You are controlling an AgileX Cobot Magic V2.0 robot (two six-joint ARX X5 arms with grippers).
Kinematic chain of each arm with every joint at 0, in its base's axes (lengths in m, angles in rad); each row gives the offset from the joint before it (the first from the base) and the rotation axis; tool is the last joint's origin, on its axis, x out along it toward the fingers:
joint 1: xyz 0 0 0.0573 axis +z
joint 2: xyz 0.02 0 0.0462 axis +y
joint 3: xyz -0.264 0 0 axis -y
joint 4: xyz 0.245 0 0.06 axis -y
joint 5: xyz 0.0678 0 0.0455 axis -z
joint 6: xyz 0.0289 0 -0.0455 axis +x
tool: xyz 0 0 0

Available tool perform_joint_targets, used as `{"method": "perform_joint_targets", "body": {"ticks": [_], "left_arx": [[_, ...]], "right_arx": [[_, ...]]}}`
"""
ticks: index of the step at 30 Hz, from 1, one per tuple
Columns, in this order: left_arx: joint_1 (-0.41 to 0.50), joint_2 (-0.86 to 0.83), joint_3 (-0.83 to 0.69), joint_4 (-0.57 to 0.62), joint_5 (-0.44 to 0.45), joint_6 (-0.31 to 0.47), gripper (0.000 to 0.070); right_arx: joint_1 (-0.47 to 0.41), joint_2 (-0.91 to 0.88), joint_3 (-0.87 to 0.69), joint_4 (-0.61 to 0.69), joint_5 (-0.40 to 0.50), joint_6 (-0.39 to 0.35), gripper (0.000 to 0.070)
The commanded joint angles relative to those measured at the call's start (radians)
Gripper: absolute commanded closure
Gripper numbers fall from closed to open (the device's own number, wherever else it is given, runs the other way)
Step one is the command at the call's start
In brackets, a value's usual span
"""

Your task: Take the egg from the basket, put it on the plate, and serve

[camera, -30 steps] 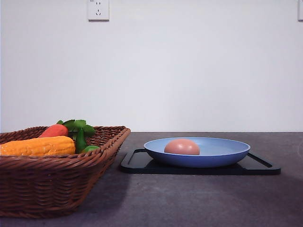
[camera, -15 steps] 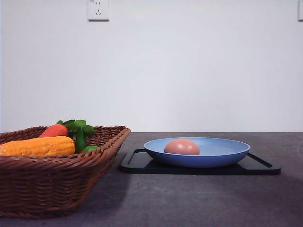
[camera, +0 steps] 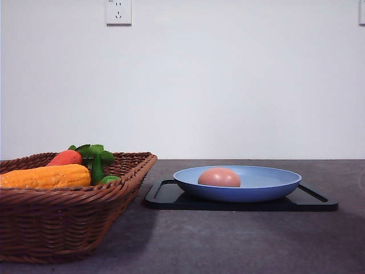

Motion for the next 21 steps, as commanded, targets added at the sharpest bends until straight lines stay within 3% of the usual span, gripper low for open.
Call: {"method": "perform_joint_targets", "body": {"ticks": [1, 21], "left_arx": [[0.002, -0.002, -0.024, -0.017, 0.005, -0.007, 0.07], [0.002, -0.002, -0.024, -0.017, 0.005, -0.007, 0.07]], "right_arx": [[0.003, -0.002, -0.006, 0.013, 0.001, 0.013, 0.07], [0.003, -0.002, -0.006, 0.013, 0.001, 0.013, 0.07]]}}
